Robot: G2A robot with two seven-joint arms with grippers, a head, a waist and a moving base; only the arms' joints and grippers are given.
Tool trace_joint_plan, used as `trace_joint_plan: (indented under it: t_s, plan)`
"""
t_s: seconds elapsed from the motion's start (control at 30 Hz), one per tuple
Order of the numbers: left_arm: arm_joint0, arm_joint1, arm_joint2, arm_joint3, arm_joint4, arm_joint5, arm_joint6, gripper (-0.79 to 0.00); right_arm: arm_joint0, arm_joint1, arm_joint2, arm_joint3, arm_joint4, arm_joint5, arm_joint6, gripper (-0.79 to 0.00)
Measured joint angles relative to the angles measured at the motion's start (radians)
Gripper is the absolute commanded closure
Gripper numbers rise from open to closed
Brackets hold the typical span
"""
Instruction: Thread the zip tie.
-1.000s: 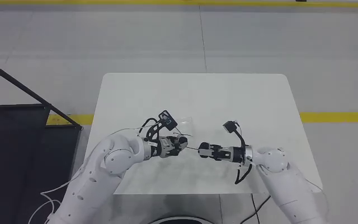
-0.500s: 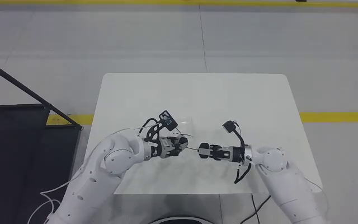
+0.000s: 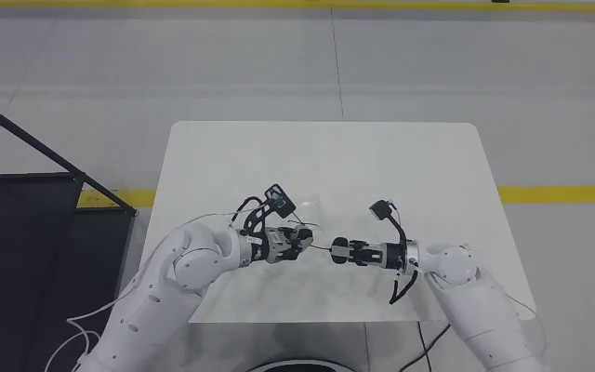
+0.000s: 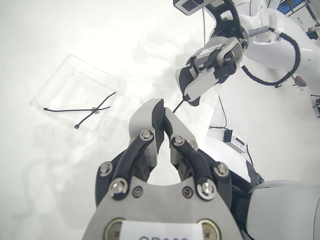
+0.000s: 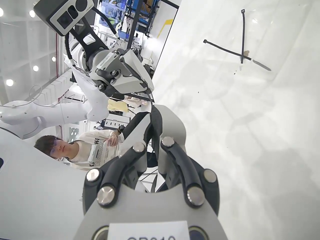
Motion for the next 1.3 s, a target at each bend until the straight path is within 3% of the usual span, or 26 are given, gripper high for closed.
trace_joint_plan:
  t_s: [0.23, 0.43, 0.57, 0.9, 1.1, 1.13, 1.2, 1.23, 1.3]
  plan:
    - [0.035, -0.002, -0.053, -0.013, -0.072, 0.07, 0.157, -0.785, -0.03, 0.005, 0.023, -0.012, 0.046, -0.031, -0.051, 0.0]
    - [0.09, 0.0, -0.104, -0.005, -0.186, 0.03, 0.268, -0.785, -0.104, 0.011, 0.069, -0.066, 0.069, -0.052, -0.182, 0.0]
    - [0.106, 0.001, -0.11, -0.005, -0.221, 0.013, 0.265, -0.785, -0.146, 0.014, 0.092, -0.105, 0.084, -0.043, -0.244, 0.0]
    - [0.113, 0.0, -0.109, -0.012, -0.213, 0.016, 0.286, -0.785, -0.149, 0.014, 0.094, -0.11, 0.079, -0.038, -0.25, 0.0]
    - [0.166, -0.021, -0.03, -0.028, -0.071, 0.076, 0.534, -0.785, -0.156, 0.006, 0.073, -0.146, 0.033, 0.021, -0.362, 0.0]
    - [0.171, -0.028, -0.005, -0.023, -0.047, 0.082, 0.587, -0.77, -0.157, 0.004, 0.069, -0.15, 0.025, 0.027, -0.384, 0.0]
    - [0.175, -0.037, 0.031, -0.01, -0.02, 0.08, 0.666, -0.61, -0.159, 0.001, 0.065, -0.155, 0.013, 0.033, -0.416, 0.0]
    - [0.178, -0.044, 0.053, 0.003, 0.001, 0.079, 0.724, -0.61, -0.162, 0.0, 0.063, -0.157, 0.007, 0.035, -0.436, 0.0]
    - [0.179, -0.053, 0.085, 0.025, 0.031, 0.078, 0.8, -0.533, -0.166, -0.003, 0.06, -0.159, 0.007, 0.036, -0.46, 0.0]
